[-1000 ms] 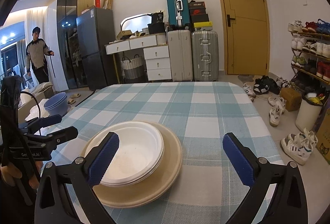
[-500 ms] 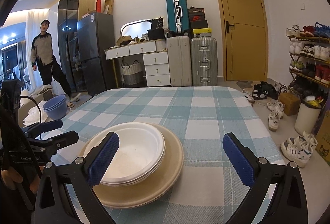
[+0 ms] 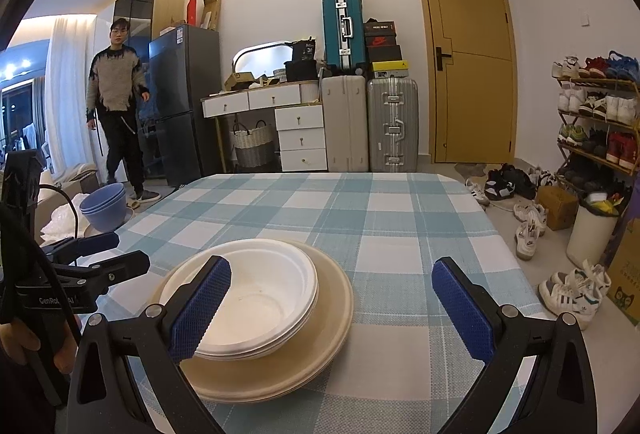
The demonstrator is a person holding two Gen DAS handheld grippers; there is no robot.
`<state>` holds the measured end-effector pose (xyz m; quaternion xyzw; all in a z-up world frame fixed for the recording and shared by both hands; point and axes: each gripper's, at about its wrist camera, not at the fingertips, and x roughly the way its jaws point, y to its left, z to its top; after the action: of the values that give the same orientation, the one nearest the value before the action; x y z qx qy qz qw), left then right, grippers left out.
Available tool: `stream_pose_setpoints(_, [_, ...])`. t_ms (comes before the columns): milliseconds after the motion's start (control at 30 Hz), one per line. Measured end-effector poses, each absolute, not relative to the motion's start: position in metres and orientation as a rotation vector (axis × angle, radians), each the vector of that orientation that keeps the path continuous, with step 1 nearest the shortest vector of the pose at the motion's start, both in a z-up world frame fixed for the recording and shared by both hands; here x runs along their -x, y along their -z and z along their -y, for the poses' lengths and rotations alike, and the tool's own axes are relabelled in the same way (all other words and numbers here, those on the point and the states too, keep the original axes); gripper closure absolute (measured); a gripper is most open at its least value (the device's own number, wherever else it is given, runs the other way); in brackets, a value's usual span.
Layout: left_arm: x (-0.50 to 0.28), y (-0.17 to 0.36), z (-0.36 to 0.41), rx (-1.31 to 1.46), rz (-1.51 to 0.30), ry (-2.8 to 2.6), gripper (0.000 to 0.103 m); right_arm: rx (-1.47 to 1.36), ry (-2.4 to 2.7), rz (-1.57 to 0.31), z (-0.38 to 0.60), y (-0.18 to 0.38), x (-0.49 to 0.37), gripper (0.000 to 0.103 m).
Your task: Organize plates and bowls
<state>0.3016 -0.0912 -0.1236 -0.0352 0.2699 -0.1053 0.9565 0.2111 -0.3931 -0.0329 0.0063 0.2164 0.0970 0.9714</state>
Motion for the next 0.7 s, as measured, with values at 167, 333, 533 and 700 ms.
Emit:
stream_pose_setpoints(167, [-0.3009,0.1237,0.0907,0.066,-0.549,0.209,0.002,0.0,-0.193,-0.433,0.3911,0.0326,-0.2099,0.0])
stream_pose_setpoints(333, [-0.3004,0.1248,0.0905,0.057,-0.55,0.202,0.002,-0.006,-0.19,-0.436,0.3913,0.0327,-0.2098,0.0])
stream_pose_setpoints(533, [-0.3004,0.1248,0.0907,0.057,-0.551,0.203,0.002,-0.003,-0.188,-0.443,0.3917,0.033,-0.2109,0.0])
stream_pose_setpoints(700, [-0.3012,0.1255,0.0898,0.055,-0.549,0.201,0.002,0.002,-0.185,-0.443,0.3919,0.0337,-0.2117,0.0])
